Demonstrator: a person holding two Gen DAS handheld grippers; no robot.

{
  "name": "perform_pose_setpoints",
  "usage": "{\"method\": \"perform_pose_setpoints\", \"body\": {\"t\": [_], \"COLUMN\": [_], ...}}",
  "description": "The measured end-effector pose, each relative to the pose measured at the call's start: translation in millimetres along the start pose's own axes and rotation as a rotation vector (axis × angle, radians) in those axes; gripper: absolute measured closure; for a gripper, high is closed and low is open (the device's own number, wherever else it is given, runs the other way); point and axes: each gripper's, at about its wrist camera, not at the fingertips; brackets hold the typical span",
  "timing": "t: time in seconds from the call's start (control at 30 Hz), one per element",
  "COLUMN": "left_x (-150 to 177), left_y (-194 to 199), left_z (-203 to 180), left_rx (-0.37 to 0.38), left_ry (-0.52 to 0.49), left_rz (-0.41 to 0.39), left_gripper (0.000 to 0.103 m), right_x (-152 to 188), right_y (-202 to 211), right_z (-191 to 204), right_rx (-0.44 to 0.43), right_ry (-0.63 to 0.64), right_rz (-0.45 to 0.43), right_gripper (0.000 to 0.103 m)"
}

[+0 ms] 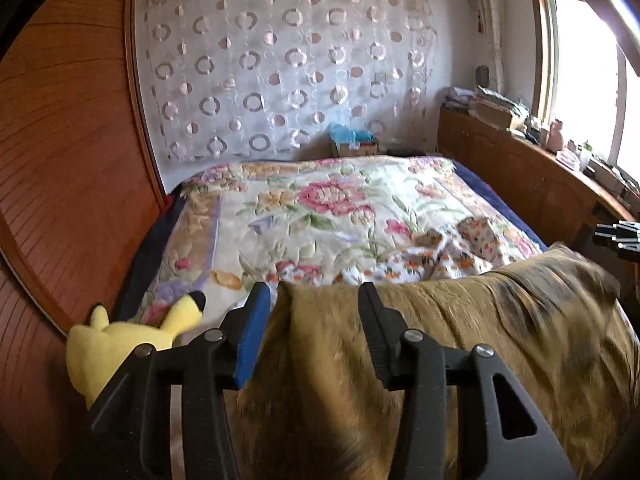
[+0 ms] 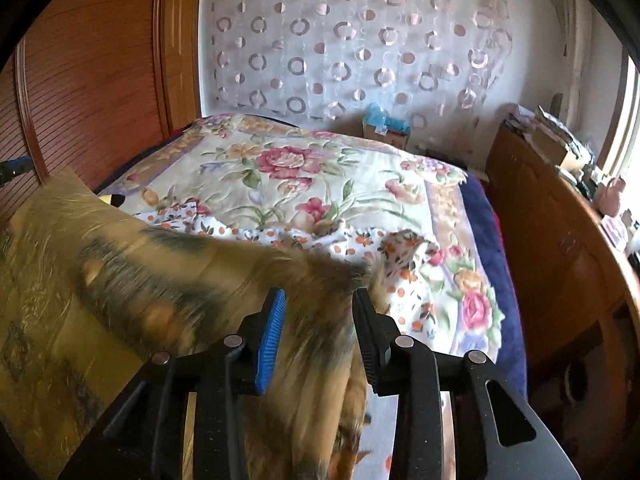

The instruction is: Fold small clothes

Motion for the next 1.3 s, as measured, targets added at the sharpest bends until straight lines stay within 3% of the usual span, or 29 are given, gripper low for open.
{"method": "perform_pose_setpoints", "body": {"t": [0.27, 0.47, 0.53, 0.57, 0.6, 0.87, 1.13, 1.3], "left_x": [46.6, 64.2, 68.3, 69.0, 69.0, 69.4, 70.6, 71.7], "left_y": [15.8, 16.3, 15.1, 14.7, 14.9, 14.8, 2.9, -2.3], "left_z": [-5.2, -12.7, -15.6, -16.6, -17.2, -21.9, -25.2, -25.6], "left_rx": [-0.003, 0.033, 0.044, 0.048, 0.051, 0.018, -0.006, -0.013], "left_ry": [0.016, 0.042, 0.046, 0.046, 0.045, 0.045, 0.033, 0.03], "left_rz": [0.065, 0.101, 0.111, 0.111, 0.111, 0.096, 0.134, 0.147], "left_gripper": [0.056, 0.056, 0.045, 0.03, 0.024, 0.024, 0.024, 0.024], "right_x": [48.8, 61.4, 65.9, 72.4, 73.1, 89.3, 105.2, 101.1], "right_y": [66.8, 88.0, 93.7, 94.2, 94.8, 106.0, 128.5, 93.7], "right_z": [-13.8, -24.8, -30.5, -31.5, -32.4, -35.5, -43.6, -38.5], "right_rx": [-0.052, -0.043, -0.033, -0.029, -0.031, -0.043, -0.048, -0.053], "right_ry": [-0.048, -0.076, -0.088, -0.094, -0.098, -0.091, -0.093, -0.091], "right_rz": [0.074, 0.116, 0.127, 0.128, 0.131, 0.129, 0.127, 0.129], "right_gripper": [0.065, 0.065, 0.065, 0.065, 0.065, 0.065, 0.064, 0.063]}}
Point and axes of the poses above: each gripper's, at about its wrist camera, not at the fingertips, and y roughly against the way its jaws point, z to its left, x to its underside, and after that the axes turned 12 degrees about x, right-handed
